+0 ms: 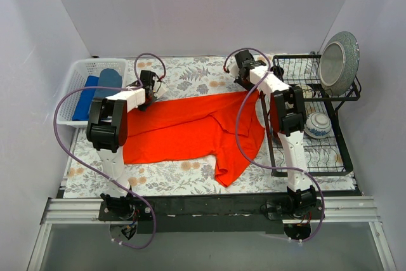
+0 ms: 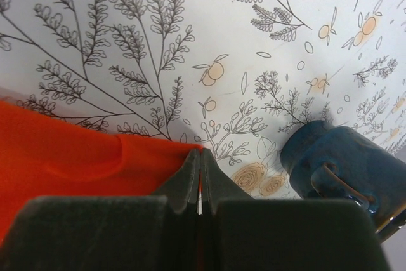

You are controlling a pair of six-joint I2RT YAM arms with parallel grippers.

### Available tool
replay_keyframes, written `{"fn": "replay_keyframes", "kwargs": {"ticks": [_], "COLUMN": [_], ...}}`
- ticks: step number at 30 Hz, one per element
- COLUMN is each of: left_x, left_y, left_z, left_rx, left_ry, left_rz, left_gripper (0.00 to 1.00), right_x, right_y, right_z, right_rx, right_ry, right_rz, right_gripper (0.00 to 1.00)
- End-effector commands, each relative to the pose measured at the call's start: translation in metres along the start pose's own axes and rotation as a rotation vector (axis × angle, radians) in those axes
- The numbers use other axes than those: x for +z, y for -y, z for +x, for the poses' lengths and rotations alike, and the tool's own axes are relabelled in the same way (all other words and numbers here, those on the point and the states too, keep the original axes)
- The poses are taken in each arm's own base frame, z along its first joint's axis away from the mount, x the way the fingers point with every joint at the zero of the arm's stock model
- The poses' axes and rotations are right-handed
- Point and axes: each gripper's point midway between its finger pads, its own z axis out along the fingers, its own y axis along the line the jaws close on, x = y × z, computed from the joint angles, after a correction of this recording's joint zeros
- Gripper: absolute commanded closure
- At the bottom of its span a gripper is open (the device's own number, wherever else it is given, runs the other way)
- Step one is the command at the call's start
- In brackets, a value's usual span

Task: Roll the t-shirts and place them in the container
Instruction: Fold the T-shirt at the center of the board.

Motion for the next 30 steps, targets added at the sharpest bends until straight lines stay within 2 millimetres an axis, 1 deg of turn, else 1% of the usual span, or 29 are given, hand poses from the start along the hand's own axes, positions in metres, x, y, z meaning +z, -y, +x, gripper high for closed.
{"fn": "replay_keyframes", "kwargs": {"ticks": [1, 4, 7, 9, 11, 12, 14, 15, 16, 17, 18, 19, 20, 21, 22, 23, 25, 26, 27, 28, 29, 30], "left_x": [0.004, 0.009, 0.013, 0.014, 0.012, 0.009, 0.005, -0.004, -0.011, -0.018, -0.029, -0.041, -0.053, -0.063, -0.081, -0.092, -0.11, -0.124, -0.133, -0.141, -0.158, -0.167], "left_y": [0.013, 0.018, 0.015, 0.009, 0.003, -0.005, -0.009, -0.025, -0.026, -0.031, -0.042, -0.047, -0.044, -0.044, -0.054, -0.05, -0.043, -0.037, -0.03, -0.01, -0.001, 0.013], "left_z": [0.032, 0.039, 0.041, 0.041, 0.035, 0.027, 0.015, -0.003, -0.01, -0.022, -0.043, -0.054, -0.069, -0.084, -0.099, -0.111, -0.127, -0.133, -0.136, -0.14, -0.143, -0.145], "left_rx": [0.028, 0.023, 0.028, 0.029, 0.018, 0.008, -0.022, -0.055, -0.07, -0.106, -0.127, -0.131, -0.118, -0.153, -0.16, -0.147, -0.132, -0.121, -0.123, -0.112, -0.112, -0.147], "left_ry": [-0.084, -0.103, -0.112, -0.121, -0.106, -0.087, -0.054, -0.005, 0.014, 0.052, 0.115, 0.148, 0.191, 0.244, 0.303, 0.341, 0.41, 0.447, 0.47, 0.505, 0.54, 0.56], "left_rz": [0.005, 0.009, -0.011, -0.034, -0.044, -0.061, -0.054, -0.074, -0.048, -0.038, -0.046, -0.041, -0.014, 0.004, -0.018, 0.0, 0.042, 0.069, 0.105, 0.207, 0.255, 0.335], "left_gripper": [0.85, 0.87, 0.9, 0.92, 0.92, 0.92, 0.92, 0.89, 0.82, 0.79, 0.77, 0.74, 0.71, 0.69, 0.68, 0.66, 0.64, 0.63, 0.62, 0.62, 0.61, 0.6], "right_x": [0.018, 0.017, 0.016, 0.016, 0.016, 0.014, 0.005, -0.003, -0.011, -0.021, -0.036, -0.048, -0.068, -0.08, -0.092, -0.111, -0.13, -0.142, -0.146, -0.149, -0.152, -0.151], "right_y": [0.002, 0.008, 0.014, 0.018, 0.019, 0.02, 0.026, 0.025, 0.027, 0.033, 0.037, 0.034, 0.041, 0.041, 0.039, 0.04, 0.031, 0.024, 0.018, 0.011, -0.014, -0.024], "right_z": [0.026, 0.02, 0.02, 0.022, 0.02, 0.019, 0.007, -0.003, -0.013, -0.023, -0.035, -0.046, -0.058, -0.067, -0.078, -0.086, -0.097, -0.099, -0.097, -0.094, -0.085, -0.077], "right_rx": [0.037, 0.061, 0.068, 0.067, 0.069, 0.076, 0.099, 0.111, 0.13, 0.144, 0.153, 0.148, 0.157, 0.16, 0.152, 0.15, 0.132, 0.119, 0.11, 0.103, 0.056, 0.033], "right_ry": [-0.089, -0.077, -0.083, -0.09, -0.087, -0.083, -0.045, 0.0, 0.04, 0.078, 0.131, 0.172, 0.229, 0.268, 0.31, 0.36, 0.412, 0.445, 0.451, 0.457, 0.466, 0.456], "right_rz": [0.037, 0.062, 0.094, 0.116, 0.119, 0.122, 0.126, 0.092, 0.083, 0.088, 0.081, 0.056, 0.065, 0.063, 0.06, 0.055, 0.025, -0.008, -0.03, -0.06, -0.158, -0.193], "right_gripper": [0.99, 0.99, 0.99, 0.99, 0.99, 0.99, 0.99, 0.96, 0.9, 0.83, 0.71, 0.68, 0.66, 0.64, 0.63, 0.61, 0.6, 0.59, 0.59, 0.59, 0.58, 0.58]}}
